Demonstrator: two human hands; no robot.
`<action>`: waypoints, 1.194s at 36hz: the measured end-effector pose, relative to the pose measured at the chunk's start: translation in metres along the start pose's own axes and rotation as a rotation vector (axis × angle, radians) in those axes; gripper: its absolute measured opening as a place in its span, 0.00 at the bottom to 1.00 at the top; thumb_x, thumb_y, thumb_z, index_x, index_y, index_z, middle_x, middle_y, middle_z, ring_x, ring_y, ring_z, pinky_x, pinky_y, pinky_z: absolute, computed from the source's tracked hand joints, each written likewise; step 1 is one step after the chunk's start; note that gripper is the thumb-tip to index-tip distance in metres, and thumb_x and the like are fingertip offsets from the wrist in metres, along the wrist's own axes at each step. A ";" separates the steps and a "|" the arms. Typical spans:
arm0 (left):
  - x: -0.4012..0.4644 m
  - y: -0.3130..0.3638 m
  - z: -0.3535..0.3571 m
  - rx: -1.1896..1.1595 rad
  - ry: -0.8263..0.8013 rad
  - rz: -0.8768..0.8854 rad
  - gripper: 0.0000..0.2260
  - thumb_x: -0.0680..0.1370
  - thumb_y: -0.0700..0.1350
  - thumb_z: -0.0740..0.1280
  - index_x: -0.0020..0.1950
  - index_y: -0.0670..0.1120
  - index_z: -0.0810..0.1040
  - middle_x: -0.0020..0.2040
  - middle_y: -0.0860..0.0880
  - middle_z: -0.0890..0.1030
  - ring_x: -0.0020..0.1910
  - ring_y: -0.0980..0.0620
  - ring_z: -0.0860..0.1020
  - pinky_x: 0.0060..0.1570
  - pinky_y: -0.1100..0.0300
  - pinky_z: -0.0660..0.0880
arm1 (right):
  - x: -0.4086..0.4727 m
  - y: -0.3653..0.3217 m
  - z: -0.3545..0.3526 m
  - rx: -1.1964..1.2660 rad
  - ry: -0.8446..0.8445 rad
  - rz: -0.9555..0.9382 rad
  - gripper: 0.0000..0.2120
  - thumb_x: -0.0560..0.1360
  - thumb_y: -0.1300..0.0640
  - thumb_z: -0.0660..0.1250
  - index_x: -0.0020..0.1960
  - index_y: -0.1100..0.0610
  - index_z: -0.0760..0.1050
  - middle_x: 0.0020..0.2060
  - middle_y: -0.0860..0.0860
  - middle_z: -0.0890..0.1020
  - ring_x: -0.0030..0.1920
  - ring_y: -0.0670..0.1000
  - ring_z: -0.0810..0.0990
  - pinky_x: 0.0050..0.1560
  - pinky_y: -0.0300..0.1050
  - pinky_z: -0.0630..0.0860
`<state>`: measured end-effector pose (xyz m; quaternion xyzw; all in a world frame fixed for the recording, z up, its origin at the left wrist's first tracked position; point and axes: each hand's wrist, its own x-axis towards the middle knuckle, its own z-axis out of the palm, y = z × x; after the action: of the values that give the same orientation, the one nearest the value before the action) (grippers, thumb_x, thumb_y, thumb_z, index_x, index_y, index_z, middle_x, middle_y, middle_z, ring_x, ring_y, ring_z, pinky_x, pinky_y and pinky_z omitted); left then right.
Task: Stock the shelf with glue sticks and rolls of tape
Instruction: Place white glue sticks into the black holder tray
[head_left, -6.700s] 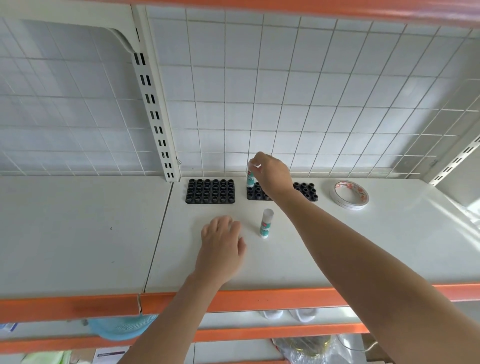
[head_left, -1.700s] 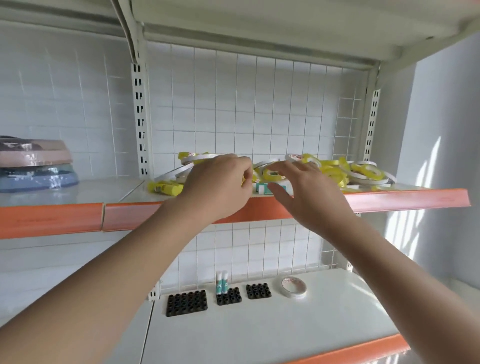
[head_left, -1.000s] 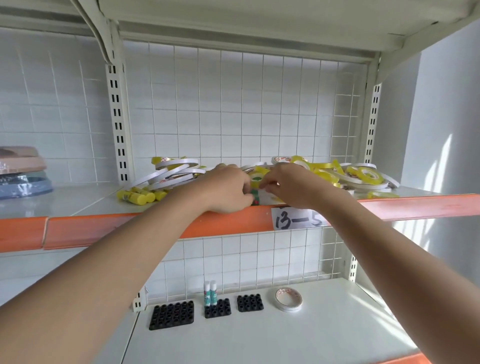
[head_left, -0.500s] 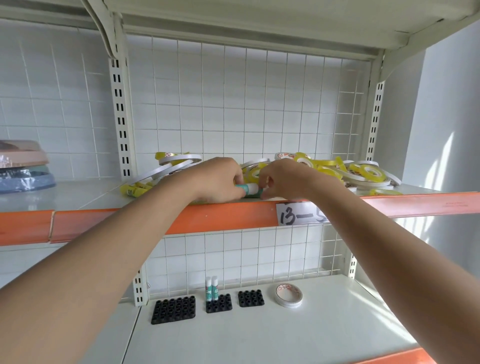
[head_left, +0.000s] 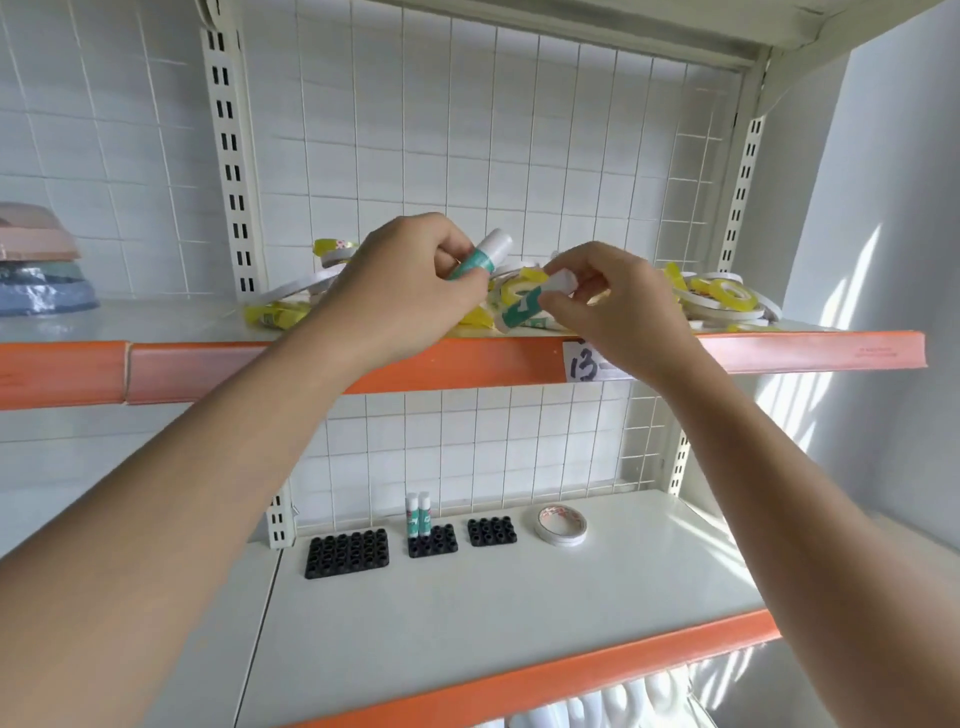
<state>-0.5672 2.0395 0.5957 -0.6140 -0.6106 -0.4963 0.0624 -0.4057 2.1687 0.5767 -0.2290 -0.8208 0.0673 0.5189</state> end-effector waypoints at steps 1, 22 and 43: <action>-0.009 0.002 0.000 -0.041 0.010 0.015 0.05 0.75 0.48 0.68 0.50 0.51 0.78 0.41 0.54 0.83 0.42 0.48 0.82 0.45 0.47 0.79 | -0.008 -0.006 -0.003 0.041 0.038 -0.004 0.07 0.72 0.60 0.71 0.49 0.54 0.80 0.42 0.49 0.83 0.38 0.42 0.78 0.38 0.31 0.72; -0.160 -0.139 0.132 -0.345 -0.241 -0.326 0.10 0.76 0.40 0.69 0.47 0.53 0.71 0.41 0.52 0.80 0.36 0.57 0.78 0.37 0.58 0.76 | -0.206 0.048 0.097 0.253 -0.020 0.418 0.09 0.75 0.63 0.68 0.53 0.53 0.77 0.46 0.52 0.78 0.43 0.40 0.81 0.44 0.31 0.76; -0.176 -0.227 0.249 -0.073 -0.126 -0.657 0.08 0.74 0.38 0.69 0.50 0.45 0.73 0.43 0.54 0.79 0.35 0.65 0.77 0.35 0.74 0.70 | -0.239 0.185 0.202 0.325 -0.365 0.406 0.08 0.77 0.63 0.64 0.46 0.51 0.68 0.43 0.50 0.80 0.41 0.48 0.82 0.47 0.48 0.80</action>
<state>-0.5768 2.1444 0.2311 -0.4156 -0.7602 -0.4728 -0.1608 -0.4419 2.2522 0.2248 -0.2864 -0.8164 0.3398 0.3688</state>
